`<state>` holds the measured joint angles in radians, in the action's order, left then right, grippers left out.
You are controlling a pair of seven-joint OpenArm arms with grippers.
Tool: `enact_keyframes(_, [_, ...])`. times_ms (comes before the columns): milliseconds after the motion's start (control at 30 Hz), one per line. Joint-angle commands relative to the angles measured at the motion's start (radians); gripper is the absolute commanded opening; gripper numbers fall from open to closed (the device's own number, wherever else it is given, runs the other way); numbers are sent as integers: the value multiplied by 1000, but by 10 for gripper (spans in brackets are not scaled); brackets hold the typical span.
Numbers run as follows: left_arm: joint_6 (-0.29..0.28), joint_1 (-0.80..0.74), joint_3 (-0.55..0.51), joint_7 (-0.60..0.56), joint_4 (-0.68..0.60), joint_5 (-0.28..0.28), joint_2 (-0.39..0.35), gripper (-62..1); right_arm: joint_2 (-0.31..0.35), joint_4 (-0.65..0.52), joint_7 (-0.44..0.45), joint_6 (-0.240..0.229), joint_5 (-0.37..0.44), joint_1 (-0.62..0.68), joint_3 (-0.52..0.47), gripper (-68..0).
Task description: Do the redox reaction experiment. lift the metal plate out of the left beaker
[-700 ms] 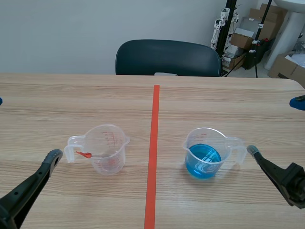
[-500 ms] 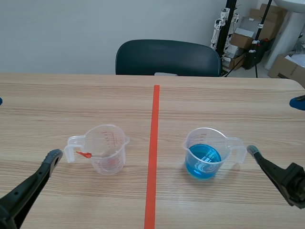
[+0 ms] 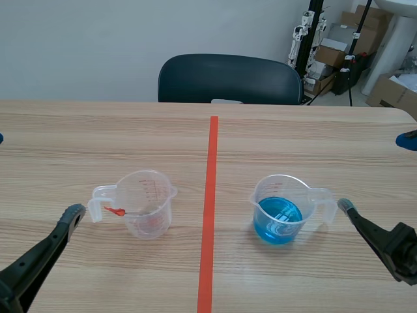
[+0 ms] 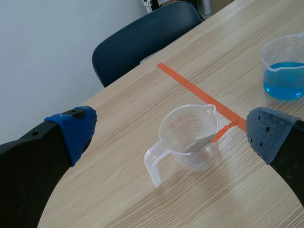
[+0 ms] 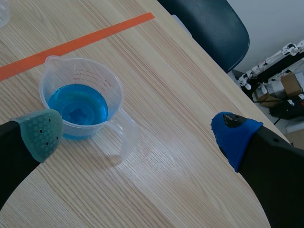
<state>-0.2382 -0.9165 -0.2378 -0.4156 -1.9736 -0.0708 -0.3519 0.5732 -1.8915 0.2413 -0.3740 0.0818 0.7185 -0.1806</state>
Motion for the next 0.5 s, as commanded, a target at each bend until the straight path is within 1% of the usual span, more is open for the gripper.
enact_keyframes(0, [3,3,1,-14,-9,7,5,14,5,-18,11,7,7,-1,-2,4])
enact_keyframes(367, [7,8,2,-14,-9,7,5,14,6,-18,16,7,7,-3,-2,4])
enact_keyframes(467, [7,9,2,-13,-9,7,5,14,6,-18,62,6,7,-5,-2,4])
